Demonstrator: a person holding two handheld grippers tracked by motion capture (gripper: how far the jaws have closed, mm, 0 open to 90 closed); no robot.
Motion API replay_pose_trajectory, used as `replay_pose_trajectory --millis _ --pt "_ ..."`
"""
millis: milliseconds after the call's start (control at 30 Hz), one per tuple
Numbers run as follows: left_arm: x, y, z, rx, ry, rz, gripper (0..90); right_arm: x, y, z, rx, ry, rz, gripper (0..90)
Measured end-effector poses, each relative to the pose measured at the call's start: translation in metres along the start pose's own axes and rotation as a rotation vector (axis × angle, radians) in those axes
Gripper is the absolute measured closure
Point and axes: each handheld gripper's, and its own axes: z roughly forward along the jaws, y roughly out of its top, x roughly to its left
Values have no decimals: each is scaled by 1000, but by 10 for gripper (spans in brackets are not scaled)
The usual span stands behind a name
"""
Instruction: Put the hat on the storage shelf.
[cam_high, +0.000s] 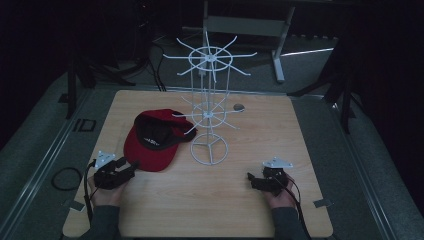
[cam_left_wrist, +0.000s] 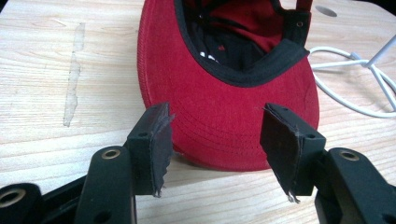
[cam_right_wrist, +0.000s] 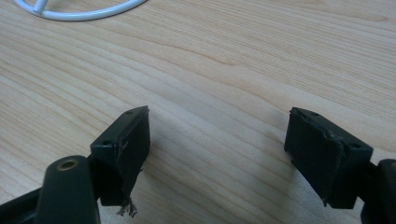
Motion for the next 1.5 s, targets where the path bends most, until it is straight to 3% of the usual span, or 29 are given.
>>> replay_pose_trajectory --millis 300,533,600,733,833,1000,1133,1200,1400,1433,1467,1500 --pt "3 1 0 -16 38 -8 414 0 0 0 -1 0 -1 223" --pt "6 8 0 -20 84 19 393 0 0 0 -1 0 -1 223" --pt "14 21 1 3 78 13 407 0 0 0 -1 0 -1 223" --pt "21 30 4 20 53 2 447 0 0 0 0 0 0 223" --pt "28 41 15 69 42 18 501 0 0 0 2 0 1 223" --pt "37 50 30 100 35 11 511 0 0 0 2 1 4 223" --pt "36 49 36 146 15 27 657 0 0 0 2 1 4 223" --pt "34 47 35 145 7 30 739 0 0 0 2 1 5 223" --pt "29 41 28 153 -32 10 766 0 0 0 1 1 3 223" --pt "27 39 26 159 -45 3 766 0 0 0 2 1 2 223" --pt "21 33 24 175 -89 -11 766 0 0 0 2 1 1 223" --pt "21 33 24 175 -89 -11 760 0 0 0 2 1 1 223"
